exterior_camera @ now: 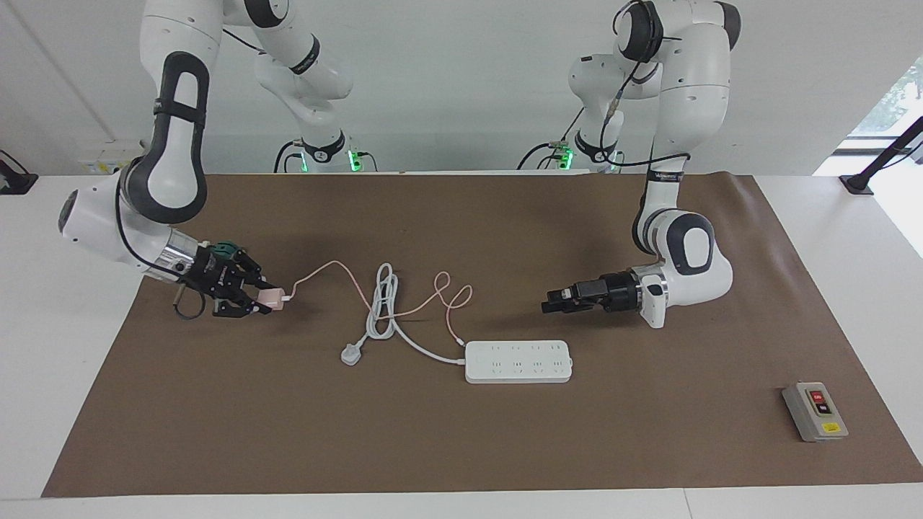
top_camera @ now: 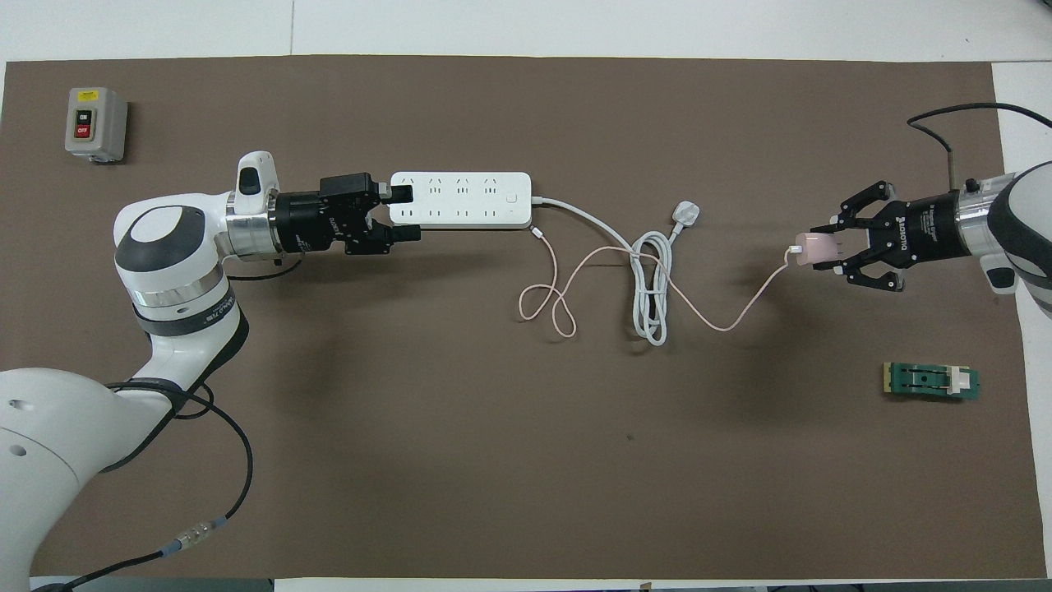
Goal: Plug charger into power strip
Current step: 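Lift the pink charger with the right gripper and carry it toward the strip, then align the charger prongs with a strip socket using the right gripper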
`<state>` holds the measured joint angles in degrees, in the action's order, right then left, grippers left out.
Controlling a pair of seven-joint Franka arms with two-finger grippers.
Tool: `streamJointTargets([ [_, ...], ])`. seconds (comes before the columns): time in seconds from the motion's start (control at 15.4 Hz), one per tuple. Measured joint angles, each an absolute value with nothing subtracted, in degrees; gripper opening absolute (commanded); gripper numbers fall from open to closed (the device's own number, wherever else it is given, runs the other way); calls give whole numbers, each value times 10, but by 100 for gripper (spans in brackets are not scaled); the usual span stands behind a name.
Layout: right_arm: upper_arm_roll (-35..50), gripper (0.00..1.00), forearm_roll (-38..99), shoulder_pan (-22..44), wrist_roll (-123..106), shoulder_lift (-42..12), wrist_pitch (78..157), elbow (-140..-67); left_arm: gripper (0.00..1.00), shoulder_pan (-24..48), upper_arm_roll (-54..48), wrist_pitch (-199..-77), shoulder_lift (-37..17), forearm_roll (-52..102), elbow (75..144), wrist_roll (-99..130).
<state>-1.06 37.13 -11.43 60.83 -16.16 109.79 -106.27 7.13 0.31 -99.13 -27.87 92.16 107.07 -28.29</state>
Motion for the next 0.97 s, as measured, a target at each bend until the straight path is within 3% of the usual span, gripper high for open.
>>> streamJointTargets([
  [0.58,-4,0,371,17,837,-150,1107,-977,100,81,-4,-956,-268,979,1100,-444],
  [0.97,-3,0,371,117,906,-155,1194,-972,100,96,-6,-961,-254,982,1112,-408],
])
